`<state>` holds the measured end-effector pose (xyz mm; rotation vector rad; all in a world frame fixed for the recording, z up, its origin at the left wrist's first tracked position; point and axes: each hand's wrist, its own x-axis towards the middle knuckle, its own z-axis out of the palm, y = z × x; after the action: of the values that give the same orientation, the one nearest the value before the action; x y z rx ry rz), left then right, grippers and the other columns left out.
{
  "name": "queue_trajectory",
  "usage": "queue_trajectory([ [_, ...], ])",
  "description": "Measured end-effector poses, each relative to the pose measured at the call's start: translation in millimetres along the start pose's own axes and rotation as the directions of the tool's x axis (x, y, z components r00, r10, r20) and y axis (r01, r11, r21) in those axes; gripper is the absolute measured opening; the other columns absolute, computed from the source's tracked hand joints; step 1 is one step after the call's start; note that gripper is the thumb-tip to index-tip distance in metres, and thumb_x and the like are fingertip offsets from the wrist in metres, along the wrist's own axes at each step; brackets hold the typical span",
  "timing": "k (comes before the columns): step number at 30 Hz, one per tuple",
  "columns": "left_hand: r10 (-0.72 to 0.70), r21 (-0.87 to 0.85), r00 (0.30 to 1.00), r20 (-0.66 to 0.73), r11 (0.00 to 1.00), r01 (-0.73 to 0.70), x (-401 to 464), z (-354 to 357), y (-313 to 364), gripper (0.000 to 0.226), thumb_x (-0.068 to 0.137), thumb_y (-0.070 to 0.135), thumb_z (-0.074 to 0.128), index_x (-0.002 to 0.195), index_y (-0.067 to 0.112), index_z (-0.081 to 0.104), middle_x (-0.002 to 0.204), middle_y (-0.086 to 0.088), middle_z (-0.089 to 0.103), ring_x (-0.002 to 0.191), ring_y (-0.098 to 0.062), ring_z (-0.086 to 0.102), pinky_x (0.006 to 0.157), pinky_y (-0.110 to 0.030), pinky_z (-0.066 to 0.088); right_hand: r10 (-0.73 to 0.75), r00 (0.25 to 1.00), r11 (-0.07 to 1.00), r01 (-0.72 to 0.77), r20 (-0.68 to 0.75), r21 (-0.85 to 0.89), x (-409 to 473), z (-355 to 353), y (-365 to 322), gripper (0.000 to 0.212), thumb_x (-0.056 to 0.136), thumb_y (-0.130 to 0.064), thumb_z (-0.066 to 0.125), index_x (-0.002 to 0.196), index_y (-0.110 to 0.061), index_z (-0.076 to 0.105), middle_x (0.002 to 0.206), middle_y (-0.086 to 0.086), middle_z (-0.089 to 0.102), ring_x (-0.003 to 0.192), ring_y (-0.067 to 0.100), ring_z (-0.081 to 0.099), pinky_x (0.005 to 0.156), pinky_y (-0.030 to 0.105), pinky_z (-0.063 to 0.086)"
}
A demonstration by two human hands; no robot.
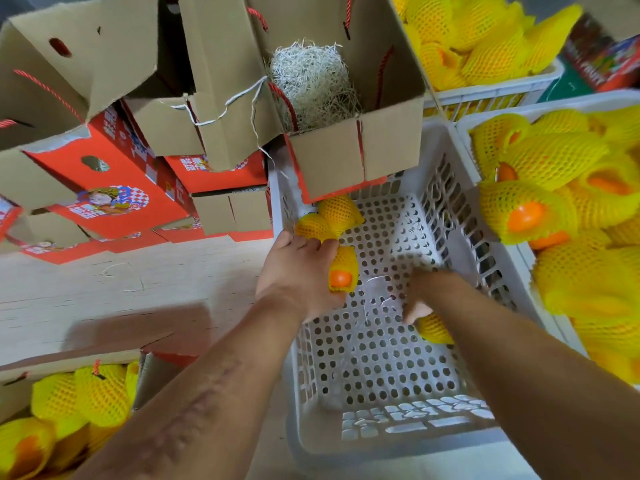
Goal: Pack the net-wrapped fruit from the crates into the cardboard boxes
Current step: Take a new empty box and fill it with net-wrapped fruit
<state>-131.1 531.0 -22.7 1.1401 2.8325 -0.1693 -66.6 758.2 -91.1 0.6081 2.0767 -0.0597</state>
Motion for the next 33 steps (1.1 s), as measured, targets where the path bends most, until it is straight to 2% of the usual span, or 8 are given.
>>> queue_trajectory([
  [5,0.023,-0.034,0.999,-0.027,0.999,-0.023,1.1,-0.8,-1.5,0.075,0.069,0.076,0.053,0.130,0.032,0.049,0.113,0.008,0.067,0.108,-0.020,0.058,0.101,-0.038,0.028,0.074,0.990,0.996,-0.068,-0.122,0.054,-7.8,56.3,-4.1,0.076,0.103,-0.042,0.048,0.163,-0.029,0.004,0.168,0.021,0.010,0.152,0.044,0.019,0.121,0.060,0.027],
  [13,0.063,-0.146,0.980,-0.189,0.985,-0.092,-6.6,-6.5,-0.7,0.085,0.070,0.076,0.064,0.139,0.029,0.049,0.118,0.006,0.071,0.108,-0.021,0.065,0.097,-0.037,0.034,-0.135,0.978,0.871,0.194,-0.159,0.452,-81.1,-8.7,8.7,0.100,0.078,-0.028,0.083,0.150,-0.029,0.014,0.146,0.014,0.046,0.121,0.038,0.055,0.089,0.047,0.054],
  [15,0.054,-0.307,0.967,-0.250,0.942,-0.132,-13.3,-11.0,-1.7,0.089,0.074,0.075,0.067,0.147,0.030,0.042,0.119,0.006,0.070,0.104,-0.020,0.066,0.096,-0.037,0.039,-0.119,0.952,0.528,0.301,-0.282,0.794,-113.2,-15.6,21.4,0.084,0.076,-0.028,0.083,0.141,-0.024,0.029,0.133,0.012,0.054,0.109,0.032,0.061,0.083,0.044,0.055],
  [18,0.041,-0.712,0.974,-0.221,0.676,-0.190,-35.2,-14.3,-6.1,0.089,0.079,0.068,0.074,0.152,0.043,0.030,0.113,0.008,0.065,0.087,-0.012,0.067,0.082,-0.037,0.056,-0.182,0.887,-0.382,0.334,-0.424,0.862,-153.5,-1.9,11.5,0.070,0.086,-0.005,0.074,0.145,-0.009,0.036,0.134,0.027,0.058,0.114,0.038,0.065,0.096,0.058,0.054],
  [20,0.035,-0.884,0.976,-0.213,0.420,-0.208,-56.5,-12.2,-9.8,0.087,0.086,0.055,0.077,0.155,0.045,0.025,0.138,0.003,0.056,0.115,-0.013,0.064,0.093,-0.044,0.058,-0.246,0.827,-0.571,0.297,-0.505,0.765,-176.6,10.1,-14.4,0.055,0.095,0.000,0.060,0.146,0.002,0.039,0.128,0.029,0.060,0.114,0.041,0.063,0.096,0.062,0.053],
  [24,-0.067,-0.927,0.937,-0.344,0.182,-0.328,-106.8,-14.6,-35.4,0.079,0.089,0.033,0.077,0.154,0.040,0.032,0.159,-0.001,0.034,0.145,-0.023,0.041,0.110,-0.056,0.046,-0.279,0.780,-0.557,0.344,-0.560,0.756,-218.8,23.5,-77.8,0.034,0.103,-0.008,0.050,0.133,0.011,0.051,0.120,0.036,0.063,0.109,0.053,0.056,0.105,0.068,0.043],
  [28,-0.143,-0.983,0.973,-0.181,-0.016,-0.186,-170.8,-16.3,-90.0,0.055,0.088,0.057,0.060,0.142,0.049,0.051,0.151,0.002,0.048,0.142,-0.017,0.046,0.117,-0.051,0.039,-0.031,0.763,-0.155,0.634,-0.645,0.758,-255.2,30.9,-142.7,0.011,0.097,-0.012,0.066,0.106,-0.008,0.071,0.079,0.009,0.076,0.054,0.011,0.068,0.047,0.022,0.054],
  [33,-0.253,-0.928,0.967,-0.002,-0.360,-0.096,-249.5,-10.5,-148.6,0.045,0.097,0.059,0.054,0.139,0.045,0.052,0.125,0.023,0.064,0.114,-0.006,0.067,0.083,-0.039,0.061,0.006,0.604,0.128,0.790,-0.797,0.600,-296.9,35.9,-248.2,0.016,0.088,-0.038,0.072,0.092,-0.023,0.072,0.073,-0.008,0.071,0.067,0.009,0.065,0.059,0.025,0.051],
])
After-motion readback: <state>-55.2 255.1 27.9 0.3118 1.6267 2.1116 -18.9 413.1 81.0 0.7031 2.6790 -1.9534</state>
